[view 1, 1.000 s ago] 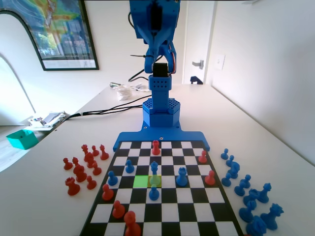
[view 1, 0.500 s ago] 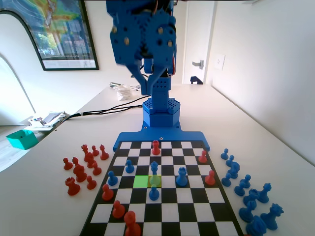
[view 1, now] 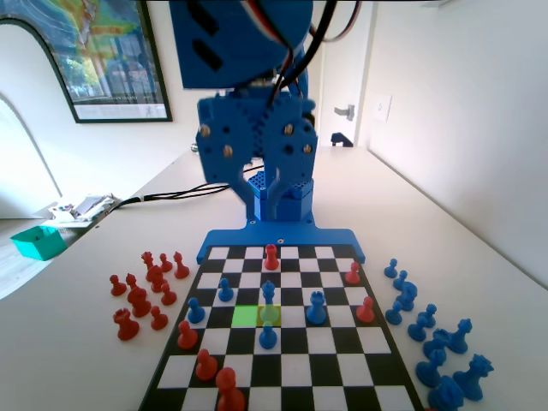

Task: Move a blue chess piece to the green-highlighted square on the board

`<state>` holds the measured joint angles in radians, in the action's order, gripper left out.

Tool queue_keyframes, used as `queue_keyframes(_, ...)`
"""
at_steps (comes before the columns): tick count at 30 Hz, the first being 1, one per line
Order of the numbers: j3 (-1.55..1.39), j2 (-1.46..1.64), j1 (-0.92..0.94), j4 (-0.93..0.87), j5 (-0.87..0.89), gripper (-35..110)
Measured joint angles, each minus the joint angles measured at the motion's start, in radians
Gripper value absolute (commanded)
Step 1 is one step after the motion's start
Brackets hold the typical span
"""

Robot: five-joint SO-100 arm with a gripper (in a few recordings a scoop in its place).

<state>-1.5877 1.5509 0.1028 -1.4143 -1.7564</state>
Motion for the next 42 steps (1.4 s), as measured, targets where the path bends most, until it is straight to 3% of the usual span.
queue_keyframes(42, -0.236, -0.186, 0.011, 0.4, -0.112, 15)
